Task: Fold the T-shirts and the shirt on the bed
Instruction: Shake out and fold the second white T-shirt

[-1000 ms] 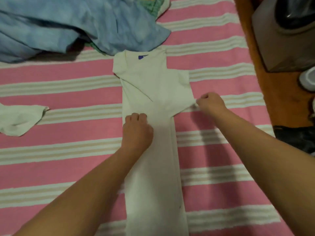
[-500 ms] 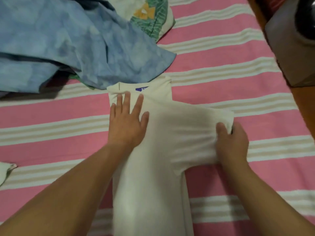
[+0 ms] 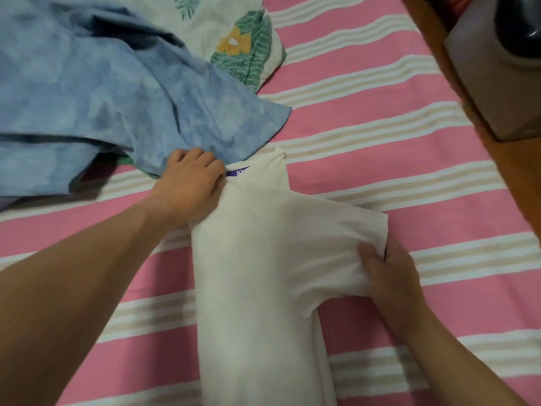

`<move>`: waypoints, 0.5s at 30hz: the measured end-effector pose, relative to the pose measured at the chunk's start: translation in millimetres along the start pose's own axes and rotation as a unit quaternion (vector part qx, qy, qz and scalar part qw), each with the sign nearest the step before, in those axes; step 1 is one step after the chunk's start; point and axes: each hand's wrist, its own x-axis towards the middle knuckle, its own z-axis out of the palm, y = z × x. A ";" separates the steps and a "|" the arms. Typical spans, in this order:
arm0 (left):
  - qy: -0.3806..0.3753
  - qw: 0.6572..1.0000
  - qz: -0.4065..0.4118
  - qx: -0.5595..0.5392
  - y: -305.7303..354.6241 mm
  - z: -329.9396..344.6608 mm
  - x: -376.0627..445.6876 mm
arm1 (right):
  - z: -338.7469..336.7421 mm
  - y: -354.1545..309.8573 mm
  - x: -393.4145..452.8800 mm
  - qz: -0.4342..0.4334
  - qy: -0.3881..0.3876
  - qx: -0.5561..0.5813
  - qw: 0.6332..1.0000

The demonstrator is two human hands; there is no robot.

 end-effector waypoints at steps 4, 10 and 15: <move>-0.079 0.994 0.030 -0.071 -2.4 -9.0 4.8 | 8.3 5.1 1.8 -0.016 0.034 -0.008 0.999; -0.214 0.976 -0.003 0.034 -33.5 -19.2 11.1 | 14.4 10.8 9.7 -0.018 0.041 -0.048 0.998; -0.172 0.971 -0.156 -0.059 -24.1 -7.8 18.3 | 17.6 9.7 6.7 -0.020 0.047 -0.057 0.997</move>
